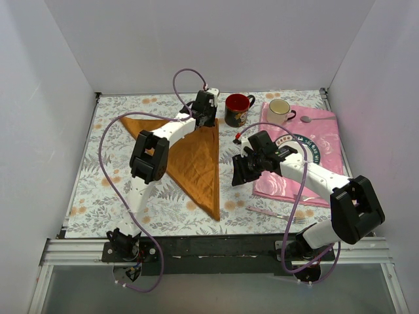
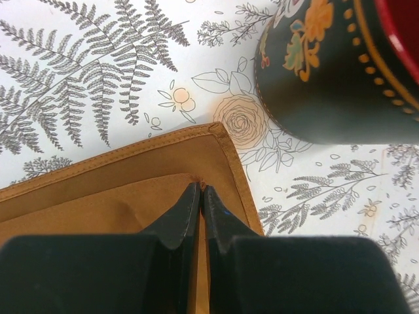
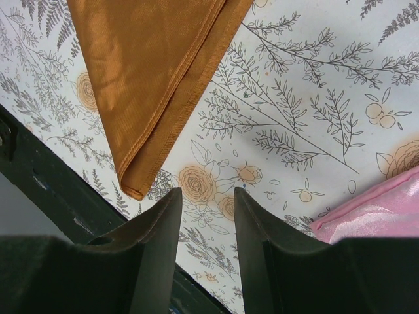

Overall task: Fold the napkin, place the utensils inside, and roll it up
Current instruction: Fold the napkin

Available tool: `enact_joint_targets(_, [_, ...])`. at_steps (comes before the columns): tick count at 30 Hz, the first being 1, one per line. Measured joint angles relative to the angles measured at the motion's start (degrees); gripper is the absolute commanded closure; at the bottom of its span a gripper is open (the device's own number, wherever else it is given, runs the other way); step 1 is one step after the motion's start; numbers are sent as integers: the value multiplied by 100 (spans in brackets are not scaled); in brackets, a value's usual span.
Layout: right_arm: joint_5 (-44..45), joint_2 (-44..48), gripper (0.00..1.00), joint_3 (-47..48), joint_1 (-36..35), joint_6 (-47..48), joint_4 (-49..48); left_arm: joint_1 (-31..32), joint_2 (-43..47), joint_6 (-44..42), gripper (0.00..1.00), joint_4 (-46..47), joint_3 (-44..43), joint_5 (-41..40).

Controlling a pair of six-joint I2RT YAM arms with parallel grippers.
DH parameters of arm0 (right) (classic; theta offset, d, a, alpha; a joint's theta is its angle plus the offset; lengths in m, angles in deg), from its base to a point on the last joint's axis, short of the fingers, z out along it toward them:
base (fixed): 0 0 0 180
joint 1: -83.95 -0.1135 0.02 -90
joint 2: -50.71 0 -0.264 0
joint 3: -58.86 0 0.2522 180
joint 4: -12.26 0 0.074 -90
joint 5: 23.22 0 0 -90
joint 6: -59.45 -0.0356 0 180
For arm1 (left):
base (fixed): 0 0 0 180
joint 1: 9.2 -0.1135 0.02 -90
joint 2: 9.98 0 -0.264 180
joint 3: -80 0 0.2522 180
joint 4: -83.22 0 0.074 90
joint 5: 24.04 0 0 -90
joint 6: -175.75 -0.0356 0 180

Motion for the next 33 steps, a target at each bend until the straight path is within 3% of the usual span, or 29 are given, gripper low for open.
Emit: enact_joint_targets(33, [0, 0, 55, -72, 0, -2, -22, 7, -461, 9, 100, -107, -632, -170])
